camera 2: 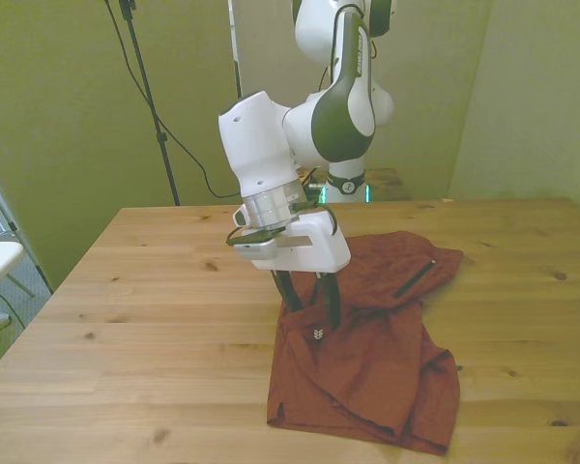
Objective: Unfold the shorts
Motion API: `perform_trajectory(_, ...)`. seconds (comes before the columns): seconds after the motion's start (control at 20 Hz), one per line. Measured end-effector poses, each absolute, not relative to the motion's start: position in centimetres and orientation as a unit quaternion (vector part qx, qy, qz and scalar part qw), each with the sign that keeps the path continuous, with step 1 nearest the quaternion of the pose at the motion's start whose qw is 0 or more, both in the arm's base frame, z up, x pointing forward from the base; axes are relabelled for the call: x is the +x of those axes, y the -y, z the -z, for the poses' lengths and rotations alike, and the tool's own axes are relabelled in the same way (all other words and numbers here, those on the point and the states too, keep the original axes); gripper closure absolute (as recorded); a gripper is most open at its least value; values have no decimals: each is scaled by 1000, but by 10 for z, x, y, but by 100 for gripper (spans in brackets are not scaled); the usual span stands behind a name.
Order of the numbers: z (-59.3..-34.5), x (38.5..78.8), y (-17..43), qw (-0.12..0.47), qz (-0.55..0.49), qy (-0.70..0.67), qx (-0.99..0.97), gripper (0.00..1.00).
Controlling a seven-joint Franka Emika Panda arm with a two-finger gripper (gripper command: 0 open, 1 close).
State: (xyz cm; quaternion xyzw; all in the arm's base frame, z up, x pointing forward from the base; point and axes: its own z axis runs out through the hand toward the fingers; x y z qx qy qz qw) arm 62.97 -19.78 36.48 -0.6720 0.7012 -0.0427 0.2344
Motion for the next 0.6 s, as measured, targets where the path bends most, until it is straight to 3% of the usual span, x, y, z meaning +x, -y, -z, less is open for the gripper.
perform_trajectory(0.6, -355, 633, 207, 246, 41, -700, -669, 100)
